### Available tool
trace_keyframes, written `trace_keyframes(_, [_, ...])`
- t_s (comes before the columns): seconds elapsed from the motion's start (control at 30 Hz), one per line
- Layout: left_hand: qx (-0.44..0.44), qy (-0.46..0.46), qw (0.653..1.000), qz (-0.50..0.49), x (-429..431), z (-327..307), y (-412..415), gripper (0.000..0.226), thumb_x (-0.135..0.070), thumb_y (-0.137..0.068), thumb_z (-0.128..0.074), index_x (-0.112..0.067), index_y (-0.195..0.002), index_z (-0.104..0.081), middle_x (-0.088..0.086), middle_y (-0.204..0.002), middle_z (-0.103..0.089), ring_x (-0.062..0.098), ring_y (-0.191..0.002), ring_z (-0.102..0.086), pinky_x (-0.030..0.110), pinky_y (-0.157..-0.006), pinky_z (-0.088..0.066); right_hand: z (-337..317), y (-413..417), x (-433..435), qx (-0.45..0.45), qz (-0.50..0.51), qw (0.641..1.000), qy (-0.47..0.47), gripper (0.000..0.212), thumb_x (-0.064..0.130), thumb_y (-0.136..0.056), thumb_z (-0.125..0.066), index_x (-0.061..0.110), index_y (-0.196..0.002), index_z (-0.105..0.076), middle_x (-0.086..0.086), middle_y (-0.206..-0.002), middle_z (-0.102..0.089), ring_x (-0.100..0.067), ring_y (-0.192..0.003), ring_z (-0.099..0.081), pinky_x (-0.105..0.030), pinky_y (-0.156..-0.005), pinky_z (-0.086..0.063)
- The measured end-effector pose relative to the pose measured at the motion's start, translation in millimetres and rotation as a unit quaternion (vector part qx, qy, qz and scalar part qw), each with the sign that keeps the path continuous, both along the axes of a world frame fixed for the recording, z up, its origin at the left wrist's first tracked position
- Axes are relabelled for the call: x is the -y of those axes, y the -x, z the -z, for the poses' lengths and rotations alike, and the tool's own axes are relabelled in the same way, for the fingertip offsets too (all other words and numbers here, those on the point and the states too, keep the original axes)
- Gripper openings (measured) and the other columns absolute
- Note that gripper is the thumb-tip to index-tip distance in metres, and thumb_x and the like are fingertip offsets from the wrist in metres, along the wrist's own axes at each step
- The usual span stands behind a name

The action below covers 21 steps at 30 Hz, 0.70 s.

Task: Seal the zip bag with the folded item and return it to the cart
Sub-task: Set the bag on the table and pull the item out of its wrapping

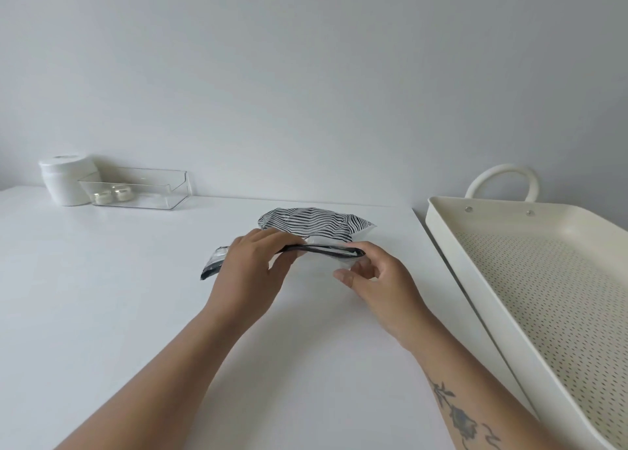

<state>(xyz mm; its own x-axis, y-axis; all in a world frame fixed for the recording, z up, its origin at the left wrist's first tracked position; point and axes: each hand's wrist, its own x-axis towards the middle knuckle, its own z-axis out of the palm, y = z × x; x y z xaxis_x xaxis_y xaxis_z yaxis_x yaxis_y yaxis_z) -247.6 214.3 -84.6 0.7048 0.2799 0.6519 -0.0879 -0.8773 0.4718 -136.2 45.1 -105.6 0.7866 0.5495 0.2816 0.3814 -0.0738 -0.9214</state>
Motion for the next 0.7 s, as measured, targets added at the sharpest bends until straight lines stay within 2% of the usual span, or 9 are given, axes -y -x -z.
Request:
trace_keyframes(0.2, [0.012,0.015,0.999,0.032,6.8,-8.1,1.6,0.009,-0.018,-0.091,-0.063,-0.023,-0.093,-0.069,-0.017,-0.084,-0.066,0.010,-0.084,-0.060,0.043,-0.079,-0.049,4.3,-4.2,0.3,0.023,0.028,0.999,-0.012,0.030,0.028,-0.081,-0.076,0.028,-0.109,-0.067,0.005,-0.071,-0.054,-0.010,-0.068,-0.049,-0.010,-0.063,-0.040])
trace_keyframes(0.27, [0.014,0.015,0.999,0.029,8.3,-9.8,2.5,0.010,-0.016,-0.091,-0.063,-0.024,-0.092,-0.069,-0.018,-0.082,-0.065,0.006,-0.082,-0.059,0.033,-0.078,-0.048,6.3,-5.5,0.4,0.026,0.033,0.999,0.001,0.030,0.029,-0.081,-0.076,0.021,-0.108,-0.067,0.001,-0.077,-0.057,-0.010,-0.070,-0.049,-0.011,-0.064,-0.040])
trace_keyframes(0.33, [0.022,0.028,0.999,0.022,9.7,-11.2,4.1,0.013,-0.014,-0.090,-0.062,-0.026,-0.089,-0.068,-0.020,-0.079,-0.064,0.003,-0.081,-0.058,0.013,-0.072,-0.042,6.4,-6.3,0.0,0.043,0.047,0.998,0.011,0.019,0.028,-0.082,-0.075,0.016,-0.090,-0.064,0.002,-0.074,-0.053,-0.007,-0.065,-0.045,-0.010,-0.061,-0.038])
trace_keyframes(0.37, [0.029,0.040,0.999,0.020,10.1,-11.9,4.8,0.014,-0.013,-0.090,-0.062,-0.026,-0.089,-0.068,-0.018,-0.080,-0.065,0.002,-0.082,-0.059,0.009,-0.068,-0.039,6.1,-6.9,0.2,0.051,0.053,0.997,0.015,0.016,0.027,-0.082,-0.075,0.019,-0.081,-0.060,0.003,-0.073,-0.051,-0.007,-0.063,-0.044,-0.009,-0.060,-0.037])
trace_keyframes(0.47, [0.047,0.075,0.996,0.020,9.7,-13.3,6.3,0.019,-0.013,-0.090,-0.059,-0.030,-0.086,-0.066,-0.018,-0.089,-0.066,0.003,-0.083,-0.061,0.010,-0.062,-0.040,6.0,-9.4,1.3,0.070,0.069,0.995,0.020,0.024,0.024,-0.085,-0.072,0.035,-0.074,-0.054,0.002,-0.083,-0.055,-0.008,-0.069,-0.051,-0.007,-0.063,-0.038])
trace_keyframes(0.53, [0.049,0.089,0.995,0.009,8.9,-13.8,7.8,0.023,-0.015,-0.091,-0.060,-0.036,-0.083,-0.064,-0.020,-0.087,-0.066,0.000,-0.082,-0.061,0.010,-0.058,-0.039,6.1,-10.3,1.4,0.074,0.074,0.994,0.019,0.014,0.023,-0.085,-0.072,0.031,-0.078,-0.063,0.002,-0.090,-0.058,-0.007,-0.075,-0.055,-0.006,-0.066,-0.039])
trace_keyframes(0.6, [0.044,0.101,0.994,-0.005,6.7,-14.8,8.8,0.027,-0.016,-0.091,-0.059,-0.041,-0.081,-0.063,-0.022,-0.084,-0.066,-0.003,-0.079,-0.060,0.010,-0.056,-0.038,6.8,-10.9,0.9,0.067,0.077,0.995,0.017,0.007,0.025,-0.085,-0.073,0.027,-0.081,-0.067,0.002,-0.095,-0.059,-0.013,-0.080,-0.057,-0.007,-0.067,-0.040])
trace_keyframes(0.7, [0.045,0.142,0.988,-0.029,2.1,-18.2,10.0,0.026,-0.021,-0.093,-0.059,-0.041,-0.078,-0.064,-0.020,-0.076,-0.067,0.004,-0.072,-0.060,0.016,-0.054,-0.040,7.2,-9.9,0.1,0.073,0.074,0.994,0.023,0.012,0.033,-0.084,-0.072,0.038,-0.077,-0.064,0.006,-0.099,-0.056,-0.018,-0.085,-0.058,-0.011,-0.069,-0.040])
